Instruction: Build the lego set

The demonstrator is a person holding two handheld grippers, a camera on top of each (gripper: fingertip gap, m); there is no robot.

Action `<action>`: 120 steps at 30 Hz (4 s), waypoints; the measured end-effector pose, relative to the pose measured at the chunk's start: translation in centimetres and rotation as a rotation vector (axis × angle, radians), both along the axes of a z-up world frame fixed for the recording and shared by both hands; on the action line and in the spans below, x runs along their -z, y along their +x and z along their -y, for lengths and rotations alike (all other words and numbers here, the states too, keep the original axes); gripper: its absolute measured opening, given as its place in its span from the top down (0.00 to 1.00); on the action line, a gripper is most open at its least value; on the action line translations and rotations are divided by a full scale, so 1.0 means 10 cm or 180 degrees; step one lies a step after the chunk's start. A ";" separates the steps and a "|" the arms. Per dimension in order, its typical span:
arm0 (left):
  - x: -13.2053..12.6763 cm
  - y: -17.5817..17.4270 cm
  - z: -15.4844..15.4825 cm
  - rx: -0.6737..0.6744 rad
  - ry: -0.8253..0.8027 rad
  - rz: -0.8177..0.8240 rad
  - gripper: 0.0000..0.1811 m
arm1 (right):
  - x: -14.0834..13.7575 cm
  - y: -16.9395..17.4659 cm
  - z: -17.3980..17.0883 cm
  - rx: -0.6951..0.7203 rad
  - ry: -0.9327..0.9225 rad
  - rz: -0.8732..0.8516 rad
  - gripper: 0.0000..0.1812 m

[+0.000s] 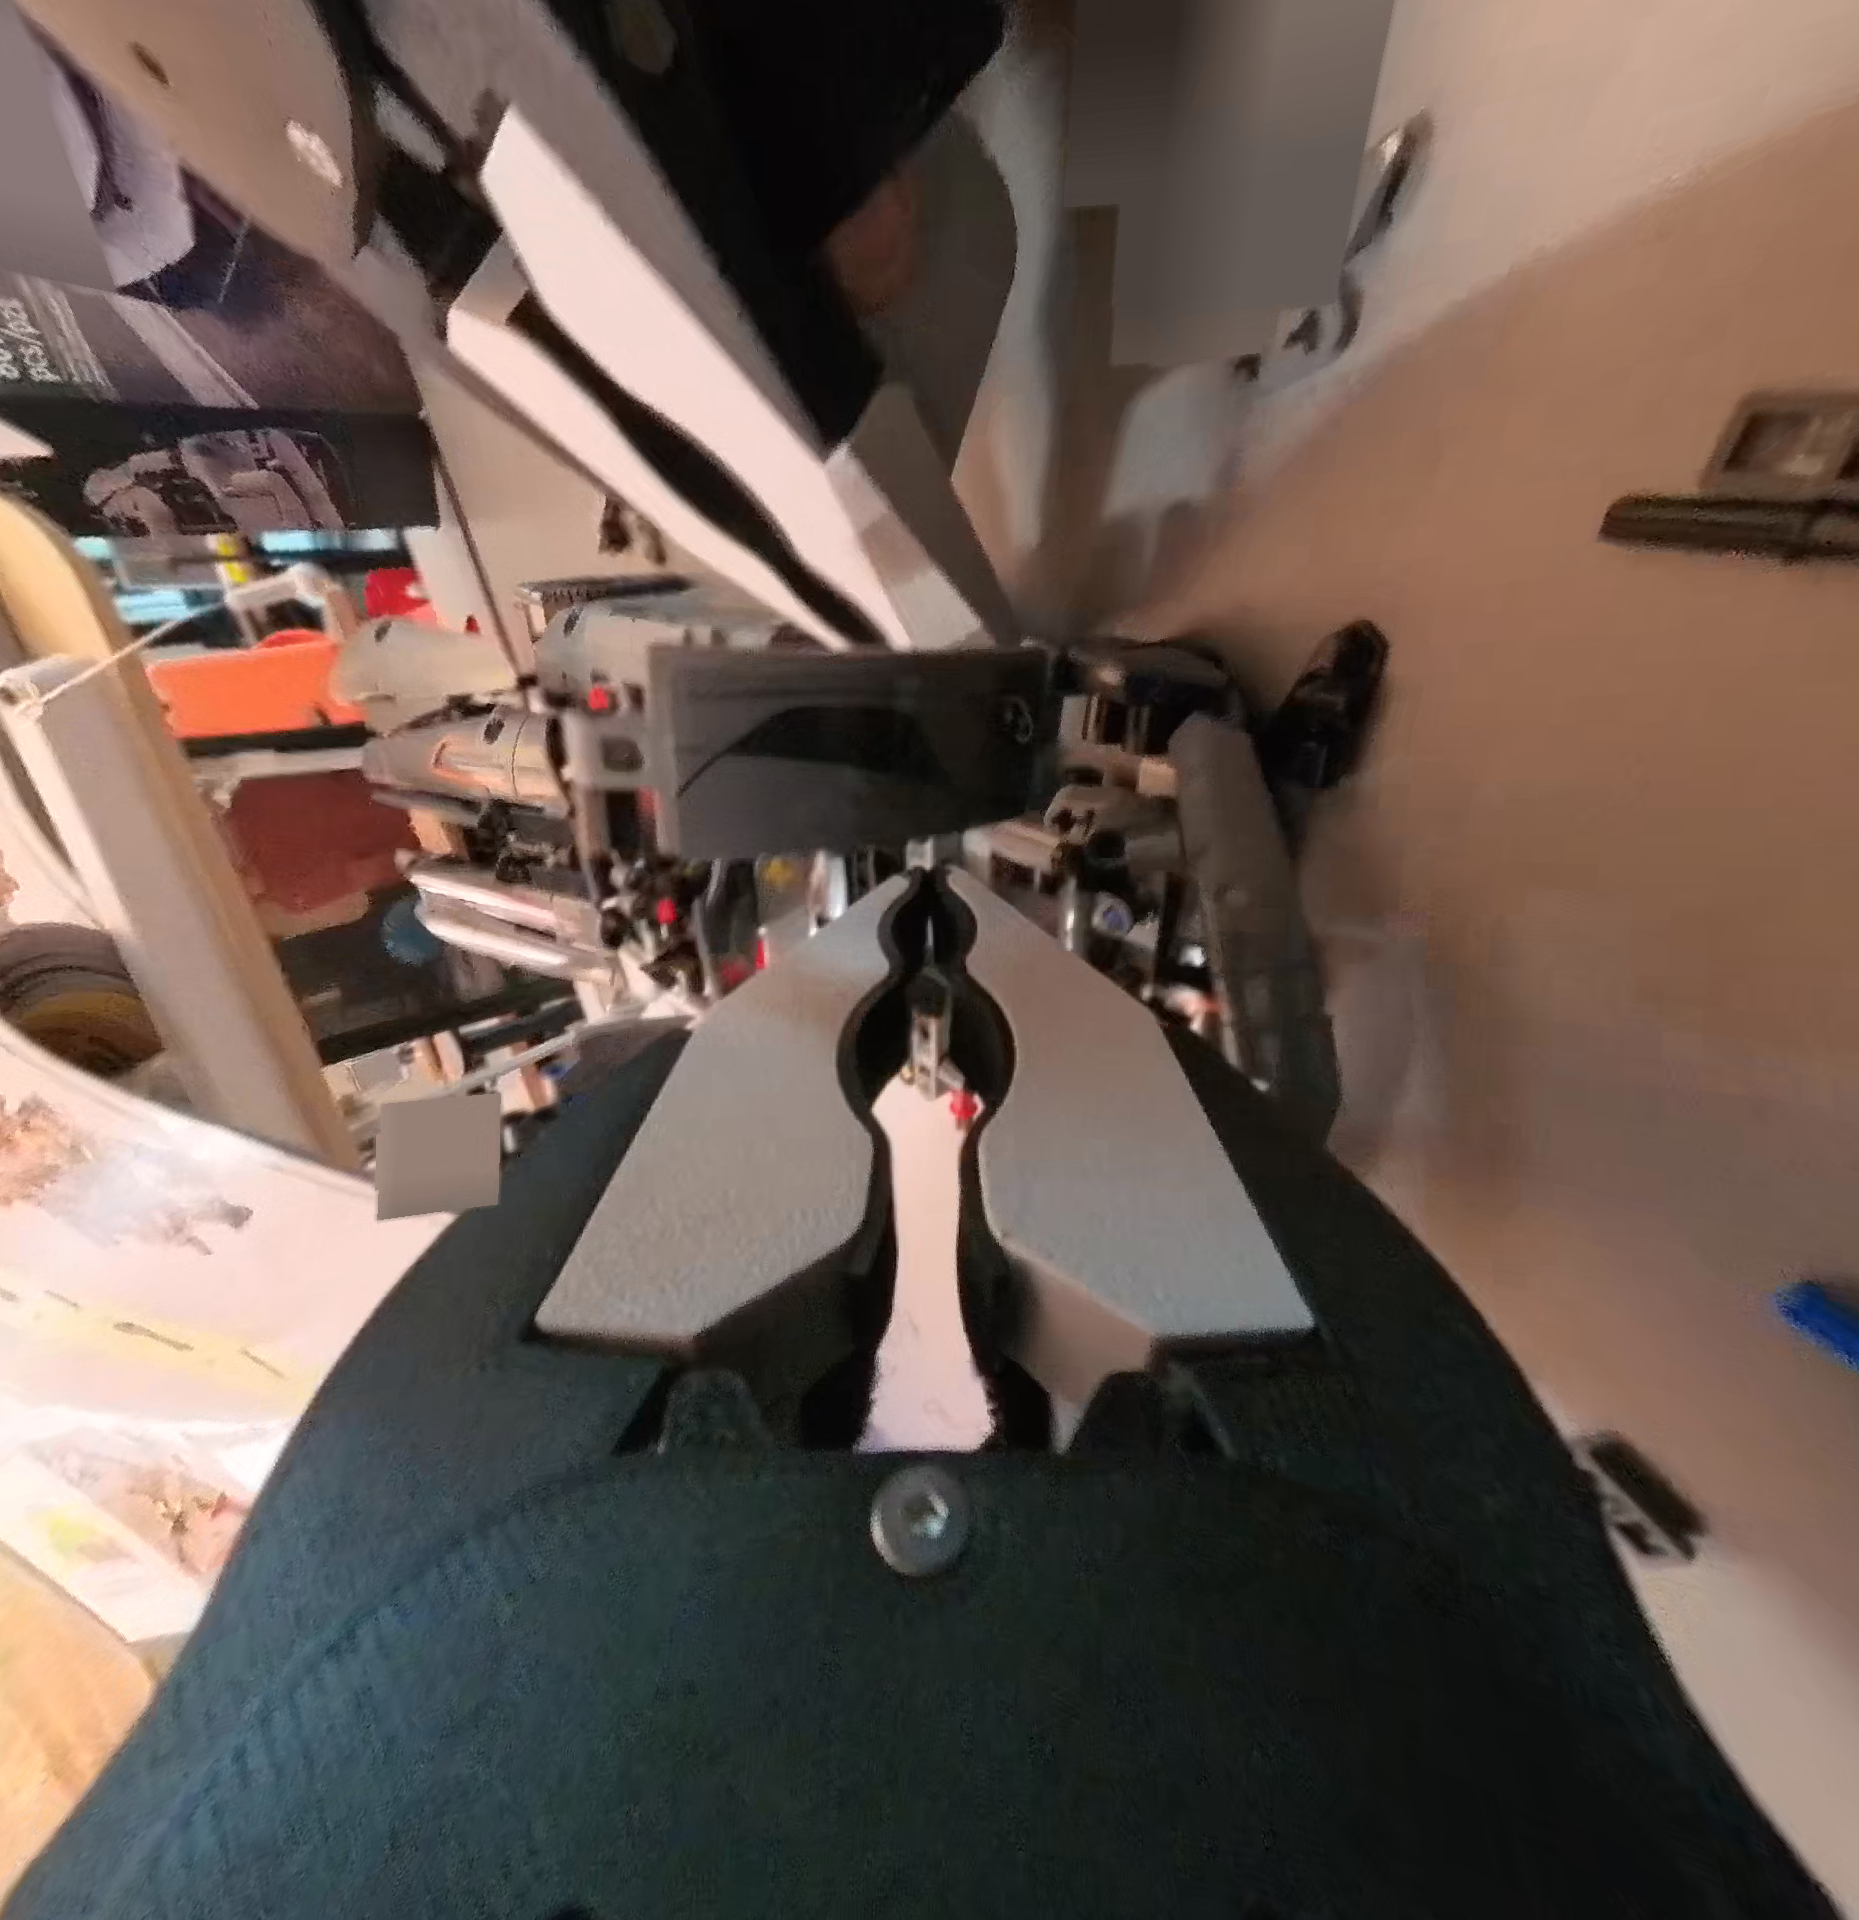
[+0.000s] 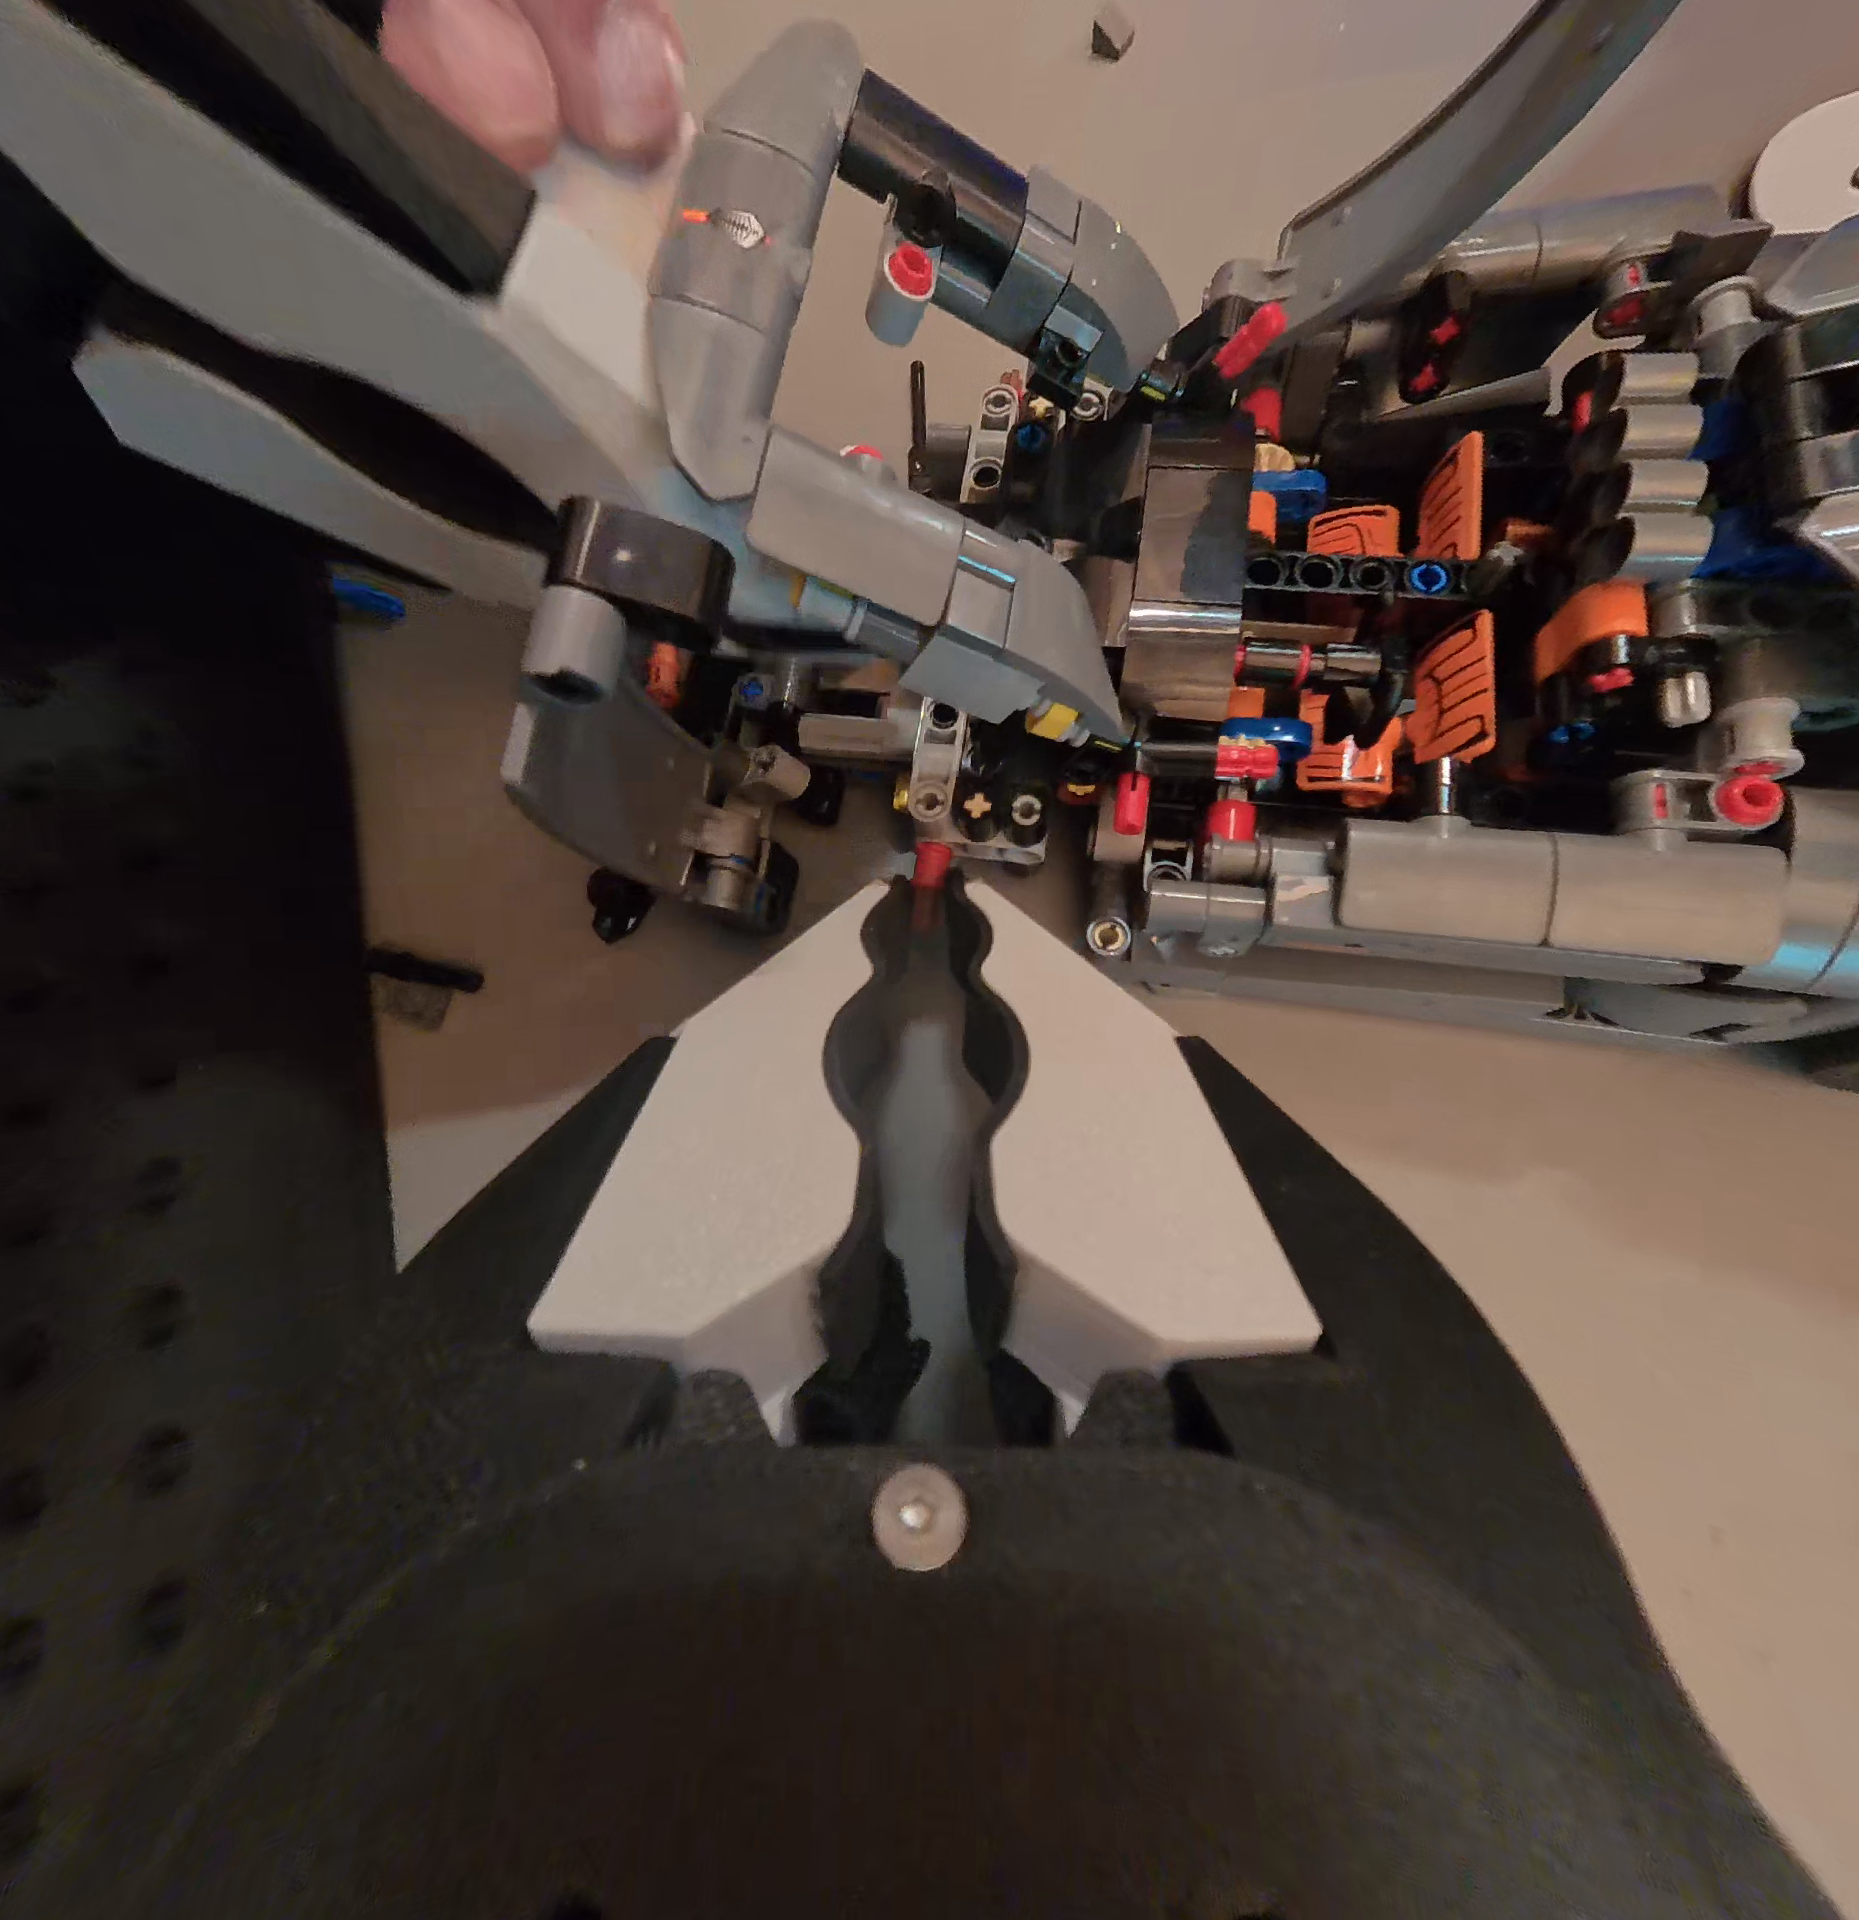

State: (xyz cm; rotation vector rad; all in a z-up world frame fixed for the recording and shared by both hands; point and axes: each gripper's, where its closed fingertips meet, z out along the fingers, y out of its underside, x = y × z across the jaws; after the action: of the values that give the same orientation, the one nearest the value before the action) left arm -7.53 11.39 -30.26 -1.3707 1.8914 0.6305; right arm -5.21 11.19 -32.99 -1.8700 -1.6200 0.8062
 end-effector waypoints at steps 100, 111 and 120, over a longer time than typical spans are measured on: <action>-0.44 0.04 -0.24 0.0087 -0.1190 0.2316 0.91 | -0.64 0.79 -0.54 0.0418 0.0329 -0.0419 0.94; -0.22 0.20 -0.06 0.0307 -0.1275 0.2001 0.97 | -0.75 0.58 -0.36 0.0212 0.0254 -0.0724 1.00; -0.02 0.28 0.02 0.0369 -0.1240 0.1624 0.97 | -0.57 0.58 -0.34 0.0199 0.0102 -0.0484 1.00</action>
State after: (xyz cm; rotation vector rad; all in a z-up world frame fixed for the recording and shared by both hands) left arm -4.74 11.20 -30.03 -1.4696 1.6992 -0.1544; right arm 0.56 14.55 -27.32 -1.7826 -1.4657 0.8685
